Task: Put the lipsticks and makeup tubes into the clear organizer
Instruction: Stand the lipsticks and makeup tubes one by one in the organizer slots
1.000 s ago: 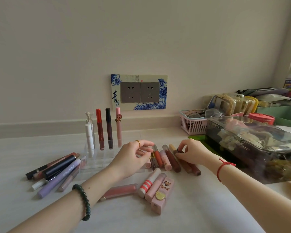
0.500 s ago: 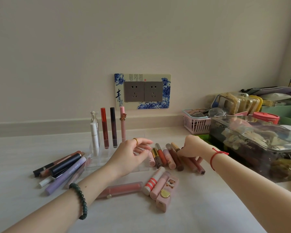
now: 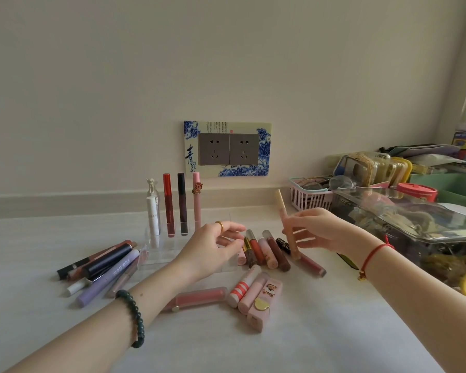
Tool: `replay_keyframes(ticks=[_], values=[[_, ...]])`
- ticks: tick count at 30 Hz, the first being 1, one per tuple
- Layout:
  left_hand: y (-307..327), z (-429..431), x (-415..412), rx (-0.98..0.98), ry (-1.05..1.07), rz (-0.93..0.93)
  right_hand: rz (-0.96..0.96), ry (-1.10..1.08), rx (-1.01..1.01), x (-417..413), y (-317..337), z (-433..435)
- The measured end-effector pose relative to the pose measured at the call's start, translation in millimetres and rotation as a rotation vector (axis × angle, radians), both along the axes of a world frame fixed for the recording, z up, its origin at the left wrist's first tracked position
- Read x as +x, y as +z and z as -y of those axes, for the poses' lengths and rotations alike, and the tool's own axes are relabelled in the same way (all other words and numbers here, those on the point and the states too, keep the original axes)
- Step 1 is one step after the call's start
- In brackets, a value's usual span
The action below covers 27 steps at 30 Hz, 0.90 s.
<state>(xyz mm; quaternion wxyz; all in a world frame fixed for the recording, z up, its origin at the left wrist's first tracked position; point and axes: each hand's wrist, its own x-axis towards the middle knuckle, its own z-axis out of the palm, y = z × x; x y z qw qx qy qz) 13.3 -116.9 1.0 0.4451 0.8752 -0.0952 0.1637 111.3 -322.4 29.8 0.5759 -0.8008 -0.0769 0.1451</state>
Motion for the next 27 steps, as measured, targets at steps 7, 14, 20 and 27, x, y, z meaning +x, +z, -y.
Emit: replay_keyframes(ticks=[7,14,20,27], values=[[11,-2,-4,-0.136,0.004,-0.075,0.16,0.197,0.275,-31,26,-38],[22,-22,-5,-0.211,0.06,-0.045,0.342,0.273,0.238,-48,40,-82],[29,-43,0,-0.138,0.124,-0.025,0.446,0.269,0.154,-39,53,-104],[43,-54,17,-0.204,0.183,0.046,0.573,0.174,0.1,-20,62,-122]])
